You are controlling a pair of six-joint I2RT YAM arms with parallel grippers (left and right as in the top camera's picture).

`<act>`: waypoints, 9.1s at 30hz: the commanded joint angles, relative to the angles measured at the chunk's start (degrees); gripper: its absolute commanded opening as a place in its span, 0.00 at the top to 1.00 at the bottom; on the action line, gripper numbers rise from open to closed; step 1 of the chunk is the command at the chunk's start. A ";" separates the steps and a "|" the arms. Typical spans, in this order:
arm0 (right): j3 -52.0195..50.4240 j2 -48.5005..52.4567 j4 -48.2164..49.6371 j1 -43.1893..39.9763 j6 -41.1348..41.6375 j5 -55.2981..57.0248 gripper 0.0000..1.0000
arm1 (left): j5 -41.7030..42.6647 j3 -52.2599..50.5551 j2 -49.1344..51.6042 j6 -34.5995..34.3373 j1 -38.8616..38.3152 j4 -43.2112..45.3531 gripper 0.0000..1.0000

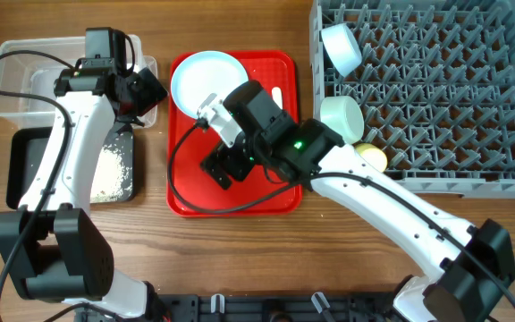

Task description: Sort waste into correct bins and load items into the dishwasher rack

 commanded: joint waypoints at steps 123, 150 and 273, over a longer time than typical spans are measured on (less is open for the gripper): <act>-0.04 -32.09 -18.84 -29.07 0.11 13.81 0.06 | -0.42 -0.13 20.61 -12.92 -31.69 24.85 0.22; -0.04 -32.09 -19.71 -29.07 1.20 12.79 0.07 | -5.77 3.08 -8.33 -12.96 2.38 -9.25 0.96; -6.03 -4.20 -13.53 -39.56 73.35 20.44 0.36 | 3.78 -6.34 -12.41 -0.11 -6.93 -0.09 0.00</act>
